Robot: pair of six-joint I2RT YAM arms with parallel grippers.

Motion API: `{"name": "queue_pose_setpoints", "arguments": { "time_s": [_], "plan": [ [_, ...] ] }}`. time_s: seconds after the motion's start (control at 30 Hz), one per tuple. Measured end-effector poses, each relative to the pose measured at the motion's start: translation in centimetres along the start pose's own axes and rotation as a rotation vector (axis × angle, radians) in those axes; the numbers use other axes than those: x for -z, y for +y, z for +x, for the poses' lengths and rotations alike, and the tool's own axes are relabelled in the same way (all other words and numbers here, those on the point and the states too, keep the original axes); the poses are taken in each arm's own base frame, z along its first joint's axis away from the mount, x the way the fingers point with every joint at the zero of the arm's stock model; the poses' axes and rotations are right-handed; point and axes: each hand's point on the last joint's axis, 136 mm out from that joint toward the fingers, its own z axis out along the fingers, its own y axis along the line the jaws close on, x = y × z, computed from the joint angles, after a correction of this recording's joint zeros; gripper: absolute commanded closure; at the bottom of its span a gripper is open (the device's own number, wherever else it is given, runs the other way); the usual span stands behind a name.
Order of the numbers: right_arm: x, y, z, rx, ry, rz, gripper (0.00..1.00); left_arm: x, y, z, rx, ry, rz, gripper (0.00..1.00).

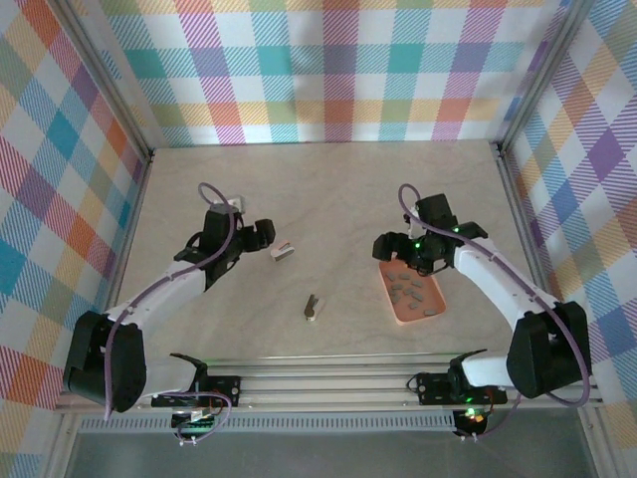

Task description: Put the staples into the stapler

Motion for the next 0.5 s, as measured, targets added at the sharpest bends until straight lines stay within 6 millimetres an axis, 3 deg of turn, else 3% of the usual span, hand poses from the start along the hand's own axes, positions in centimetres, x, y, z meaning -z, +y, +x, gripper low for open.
{"name": "queue_pose_setpoints", "arguments": {
  "time_s": [0.13, 0.3, 0.5],
  "plan": [
    [-2.3, -0.3, 0.3, -0.067, 0.063, -0.011, 0.12, -0.2, 0.5, 1.6, 0.009, 0.038, -0.013, 0.14],
    [-4.9, -0.5, 0.2, -0.112, 0.114, -0.032, 0.12, -0.2, 0.7, 2.1, 0.025, 0.048, -0.021, 0.14],
    [-6.8, -0.1, -1.7, -0.115, 0.113, -0.046, 0.12, 0.3, 0.9, 2.2, 0.024, 0.036, -0.028, 0.14]
  ]
}}
